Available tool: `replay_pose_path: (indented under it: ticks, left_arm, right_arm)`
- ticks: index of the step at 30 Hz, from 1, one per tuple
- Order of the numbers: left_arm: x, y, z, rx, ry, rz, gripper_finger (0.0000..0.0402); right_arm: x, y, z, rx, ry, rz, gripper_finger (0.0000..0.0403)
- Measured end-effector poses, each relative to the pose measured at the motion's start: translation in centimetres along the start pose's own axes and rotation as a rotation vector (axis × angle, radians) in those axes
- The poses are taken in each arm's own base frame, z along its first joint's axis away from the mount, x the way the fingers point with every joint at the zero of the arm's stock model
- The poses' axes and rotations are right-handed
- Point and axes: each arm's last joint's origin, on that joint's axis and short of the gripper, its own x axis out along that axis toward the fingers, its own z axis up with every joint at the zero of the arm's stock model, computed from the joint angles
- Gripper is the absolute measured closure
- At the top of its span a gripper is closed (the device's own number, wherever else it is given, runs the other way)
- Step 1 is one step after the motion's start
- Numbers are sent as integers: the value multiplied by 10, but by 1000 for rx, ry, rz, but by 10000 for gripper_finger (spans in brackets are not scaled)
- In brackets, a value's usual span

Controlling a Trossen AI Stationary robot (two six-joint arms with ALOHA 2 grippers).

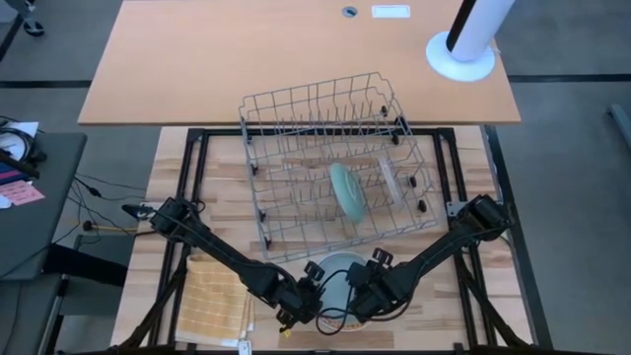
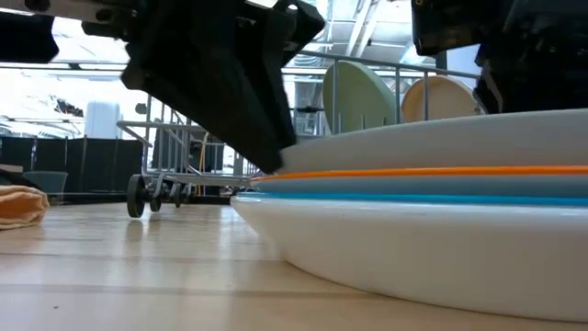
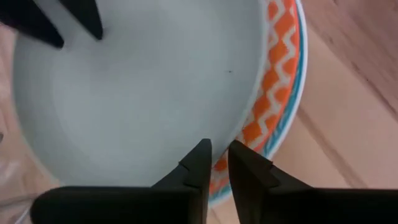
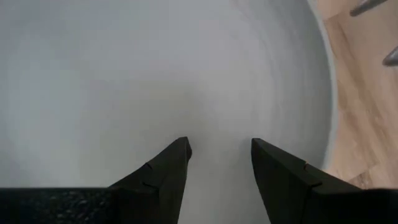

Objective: Sort dishes
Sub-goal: Put the gray plate in the dish rack

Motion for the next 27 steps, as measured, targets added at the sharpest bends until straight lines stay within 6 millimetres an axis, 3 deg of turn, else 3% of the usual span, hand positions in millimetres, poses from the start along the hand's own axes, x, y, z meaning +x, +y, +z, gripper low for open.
replay_pose_path:
  ticks: [8,14,19,27]
  left_arm:
    - [0,0,0,-6,1,-11,396]
    - [0,0,-1,-30,7,-3,401]
    - [1,1,-1,-34,10,-1,400]
    - [1,0,0,-51,-10,-28,400]
  right_arm:
    - [-16,7,5,-36,-6,16,217]
    - [-46,11,5,-34,17,-25,217]
    - [-69,12,-12,37,-3,-115,217]
    - [-66,5,-34,182,-40,-238,217]
